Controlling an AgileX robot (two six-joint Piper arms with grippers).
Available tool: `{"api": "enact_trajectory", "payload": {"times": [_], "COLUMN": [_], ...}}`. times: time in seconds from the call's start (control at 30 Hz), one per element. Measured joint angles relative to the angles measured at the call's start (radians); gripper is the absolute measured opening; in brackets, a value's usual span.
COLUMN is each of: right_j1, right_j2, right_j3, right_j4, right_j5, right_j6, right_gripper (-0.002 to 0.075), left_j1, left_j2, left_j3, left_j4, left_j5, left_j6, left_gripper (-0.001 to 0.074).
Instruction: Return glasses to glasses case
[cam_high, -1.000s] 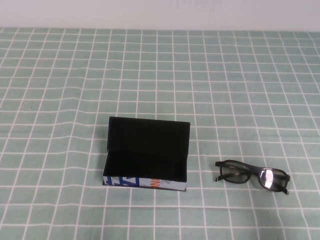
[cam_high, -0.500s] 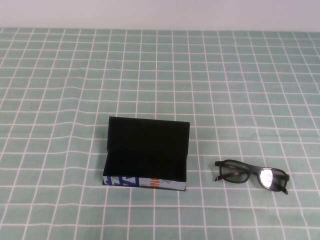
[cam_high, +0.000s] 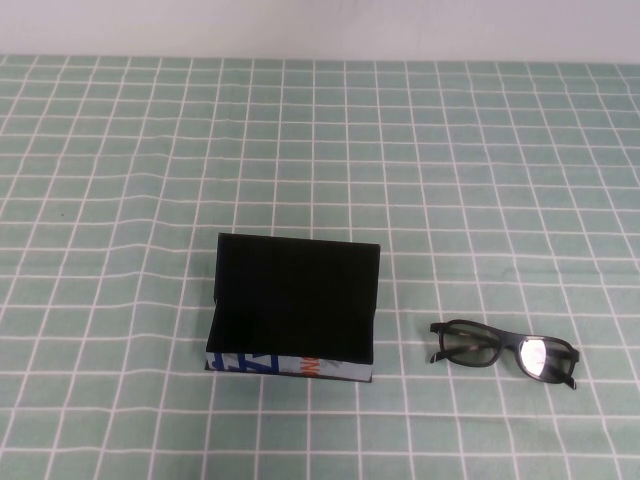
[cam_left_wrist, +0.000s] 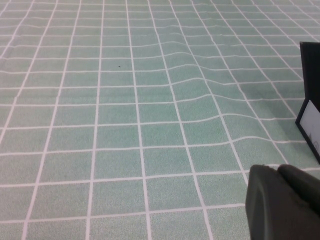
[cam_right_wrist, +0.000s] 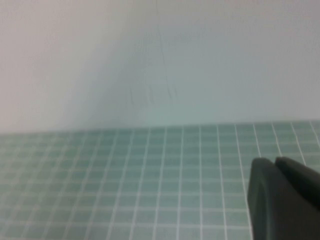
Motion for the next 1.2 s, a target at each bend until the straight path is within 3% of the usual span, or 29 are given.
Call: {"api": "enact_trajectory", "payload": {"times": [0.23, 0.57, 0.63, 0.77, 0.93, 1.1, 1.2], "right_j1": [0.007, 0.008, 0.013, 0.08, 0.224, 0.332, 0.373], "right_j2": [0.153, 0.416, 0.493, 0.587, 0.638, 0.668, 0.674], "right_j3": [-0.043, -0.002, 0.017, 0.086, 0.216, 0.3, 0.306], "right_j4": [0.0, -0.041, -0.005, 0.105, 0.032, -0.063, -0.075], "right_j5": [0.004, 0.303, 0.308, 0.301, 0.27, 0.171, 0.123], "right_j6": [-0.072, -0.238, -0.345, -0.755, -0.913, -0.877, -0.873], "right_gripper": [-0.0013, -0.0013, -0.0013, -0.0013, -0.0003, 0.0084, 0.0212], "left_j1": [0.0, 0.0, 0.0, 0.0, 0.0, 0.0, 0.0], "left_j2": [0.0, 0.0, 0.0, 0.0, 0.0, 0.0, 0.0], "left_j3": [0.0, 0.0, 0.0, 0.0, 0.0, 0.0, 0.0], "left_j4": [0.0, 0.0, 0.0, 0.0, 0.0, 0.0, 0.0], "left_j5": [0.0, 0.0, 0.0, 0.0, 0.0, 0.0, 0.0], "left_j6": [0.0, 0.0, 0.0, 0.0, 0.0, 0.0, 0.0], "left_gripper": [-0.0004, -0.0004, -0.0004, -0.0004, -0.0004, -0.0004, -0.0004]}}
